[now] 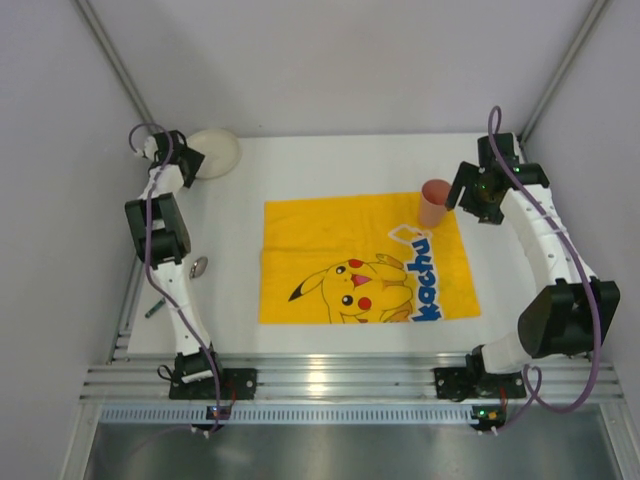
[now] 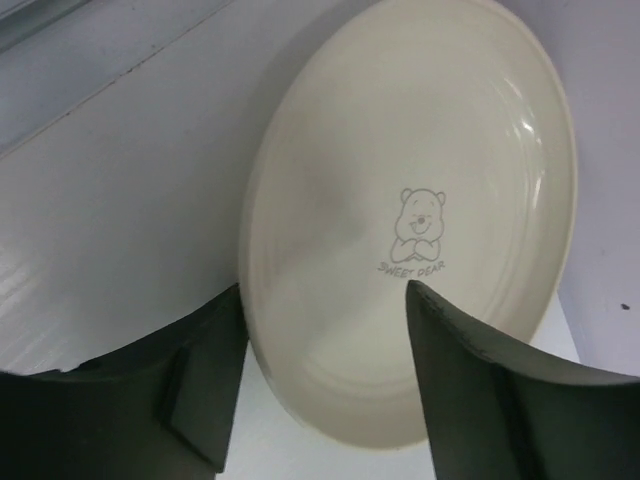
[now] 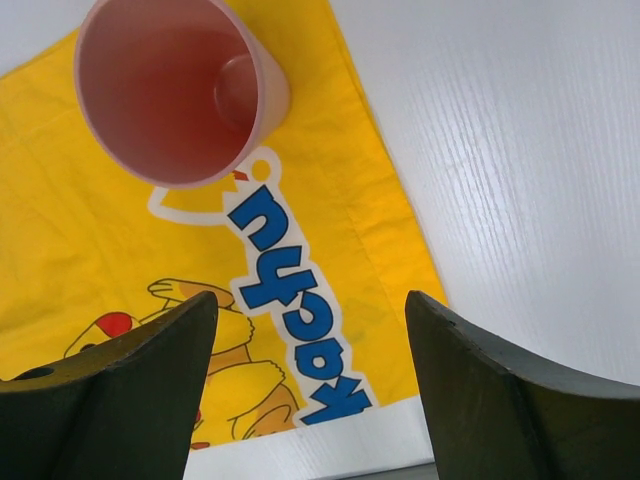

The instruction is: Set the dinner table for one person

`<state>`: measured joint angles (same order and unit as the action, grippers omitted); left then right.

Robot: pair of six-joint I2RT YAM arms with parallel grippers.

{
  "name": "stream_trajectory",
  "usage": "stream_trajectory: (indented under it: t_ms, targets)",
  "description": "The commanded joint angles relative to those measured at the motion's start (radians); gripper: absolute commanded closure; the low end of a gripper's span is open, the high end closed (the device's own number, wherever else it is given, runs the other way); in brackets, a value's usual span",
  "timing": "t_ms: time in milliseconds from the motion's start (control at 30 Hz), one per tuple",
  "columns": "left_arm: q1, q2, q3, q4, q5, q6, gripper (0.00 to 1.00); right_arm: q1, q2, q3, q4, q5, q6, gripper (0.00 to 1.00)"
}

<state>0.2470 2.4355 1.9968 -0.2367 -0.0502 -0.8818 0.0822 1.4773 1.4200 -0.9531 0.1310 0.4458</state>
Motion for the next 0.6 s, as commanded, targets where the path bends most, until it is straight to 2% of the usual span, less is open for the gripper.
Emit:
stream_trajectory:
  t_ms: [0,33,100,133,167,300,433,567]
  targets:
    - [0.000,0.060,0.049,-0.003,0.045,-0.040,0.36,-0.007,-0.025,0.017,-0.012,0.019,-0.028,0.24]
    - [0.000,0.062,0.051,-0.001,0.046,-0.045,0.55,-0.010,-0.028,0.017,-0.012,0.018,-0.030,0.24]
    - [-0.002,0.062,0.048,0.007,0.079,-0.051,0.78,-0.018,-0.029,0.019,-0.012,0.012,-0.038,0.24]
    - [0.000,0.059,0.046,0.011,0.102,-0.049,0.95,-0.021,-0.029,0.022,-0.012,0.012,-0.039,0.24]
    - [-0.002,0.057,0.039,0.014,0.111,-0.049,1.00,-0.025,-0.029,0.022,-0.013,0.010,-0.041,0.24]
    - [-0.002,0.017,-0.006,0.037,0.165,-0.028,1.00,-0.038,-0.034,0.016,-0.004,0.001,-0.044,0.25]
    - [-0.002,-0.032,-0.079,0.127,0.315,0.000,1.00,-0.039,-0.046,0.023,0.005,-0.017,-0.036,0.25]
    - [-0.008,-0.136,-0.270,0.281,0.528,-0.011,1.00,-0.039,-0.058,0.054,0.008,-0.047,-0.022,0.25]
